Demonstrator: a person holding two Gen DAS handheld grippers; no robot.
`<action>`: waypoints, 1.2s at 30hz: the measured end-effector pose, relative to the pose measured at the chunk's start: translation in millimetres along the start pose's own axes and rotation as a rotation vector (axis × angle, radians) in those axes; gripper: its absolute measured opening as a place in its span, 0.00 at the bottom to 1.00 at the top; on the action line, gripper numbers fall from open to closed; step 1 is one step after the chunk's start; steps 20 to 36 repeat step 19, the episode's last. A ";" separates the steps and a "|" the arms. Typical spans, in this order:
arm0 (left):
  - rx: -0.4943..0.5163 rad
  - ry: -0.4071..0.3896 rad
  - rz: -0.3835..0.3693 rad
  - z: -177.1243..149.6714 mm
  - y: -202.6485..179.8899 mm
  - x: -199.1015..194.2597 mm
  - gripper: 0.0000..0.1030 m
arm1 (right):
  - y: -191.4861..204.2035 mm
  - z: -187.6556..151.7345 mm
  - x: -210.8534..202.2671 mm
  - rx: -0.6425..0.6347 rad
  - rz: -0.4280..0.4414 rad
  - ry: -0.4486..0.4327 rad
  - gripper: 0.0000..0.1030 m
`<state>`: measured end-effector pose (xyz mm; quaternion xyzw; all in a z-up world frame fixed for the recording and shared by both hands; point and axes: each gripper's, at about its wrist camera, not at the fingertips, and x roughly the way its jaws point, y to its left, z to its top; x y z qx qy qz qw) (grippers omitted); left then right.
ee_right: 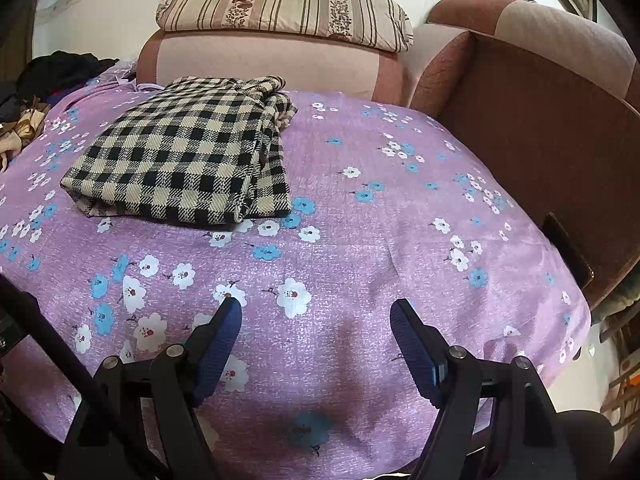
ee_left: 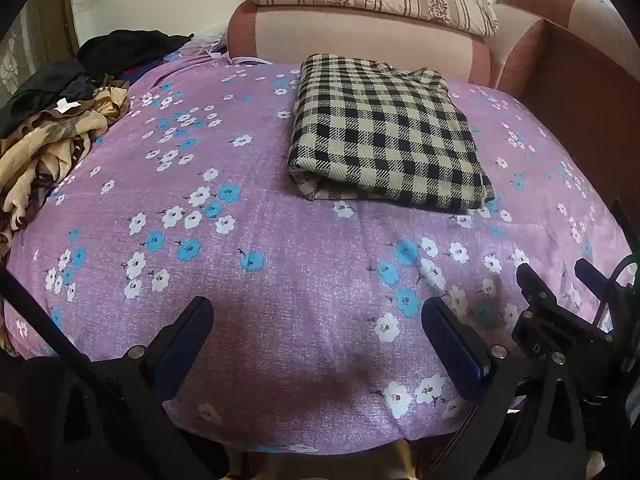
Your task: Fold large clothes
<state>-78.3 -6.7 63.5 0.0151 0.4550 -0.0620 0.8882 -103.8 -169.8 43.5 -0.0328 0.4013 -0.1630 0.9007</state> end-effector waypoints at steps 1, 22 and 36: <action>-0.001 0.002 0.001 -0.1 0.4 0.6 1.00 | 0.1 0.1 0.0 -0.001 0.000 -0.001 0.78; 0.000 0.016 -0.011 -4.1 1.4 7.0 1.00 | 2.6 -2.4 5.2 -0.006 0.025 0.028 0.79; 0.000 0.016 -0.011 -4.1 1.4 7.0 1.00 | 2.6 -2.4 5.2 -0.006 0.025 0.028 0.79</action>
